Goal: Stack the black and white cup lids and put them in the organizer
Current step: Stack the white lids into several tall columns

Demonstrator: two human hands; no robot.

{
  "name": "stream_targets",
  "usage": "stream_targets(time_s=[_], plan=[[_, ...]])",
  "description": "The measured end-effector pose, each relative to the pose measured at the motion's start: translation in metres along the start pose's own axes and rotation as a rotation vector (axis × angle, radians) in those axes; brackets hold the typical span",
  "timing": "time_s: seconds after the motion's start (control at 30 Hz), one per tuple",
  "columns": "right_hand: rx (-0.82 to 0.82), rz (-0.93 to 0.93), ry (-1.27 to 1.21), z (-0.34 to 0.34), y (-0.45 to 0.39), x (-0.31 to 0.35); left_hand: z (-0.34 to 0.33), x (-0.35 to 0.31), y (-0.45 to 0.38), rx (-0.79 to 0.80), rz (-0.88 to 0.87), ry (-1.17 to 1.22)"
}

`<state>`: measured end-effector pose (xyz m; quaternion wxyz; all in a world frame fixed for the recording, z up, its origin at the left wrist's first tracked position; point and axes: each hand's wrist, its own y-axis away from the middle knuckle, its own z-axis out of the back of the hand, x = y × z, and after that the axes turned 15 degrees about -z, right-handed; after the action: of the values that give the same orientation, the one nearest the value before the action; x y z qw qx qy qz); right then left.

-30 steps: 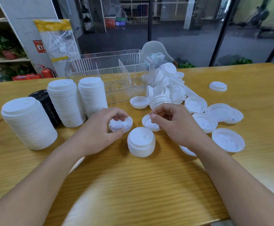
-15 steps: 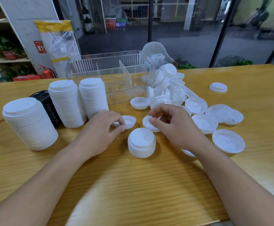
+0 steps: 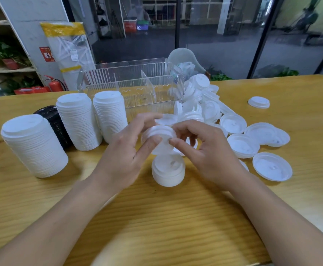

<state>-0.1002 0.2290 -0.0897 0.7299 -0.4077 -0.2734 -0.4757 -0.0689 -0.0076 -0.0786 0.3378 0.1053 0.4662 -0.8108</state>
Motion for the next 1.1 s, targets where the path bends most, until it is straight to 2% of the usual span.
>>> stream_targets(time_s=[0.17,0.5,0.67,0.77,0.93,1.1], plan=[[0.037,-0.136,-0.125,0.0,0.001,0.003,-0.002,0.001,0.0,0.042,-0.017,-0.023],[0.034,-0.206,-0.182,0.003,0.003,0.01,-0.002,-0.002,0.002,0.11,0.039,-0.092],[-0.004,-0.227,-0.143,0.005,0.001,0.011,-0.002,0.0,0.003,0.102,0.129,0.033],[-0.038,-0.254,-0.167,0.006,0.0,0.012,0.001,0.002,0.004,0.209,0.163,0.143],[-0.055,-0.273,-0.184,0.008,0.0,0.012,-0.001,0.001,0.007,0.392,0.17,0.109],[-0.05,-0.276,-0.193,0.009,-0.001,0.011,-0.004,0.0,0.008,0.449,0.168,0.092]])
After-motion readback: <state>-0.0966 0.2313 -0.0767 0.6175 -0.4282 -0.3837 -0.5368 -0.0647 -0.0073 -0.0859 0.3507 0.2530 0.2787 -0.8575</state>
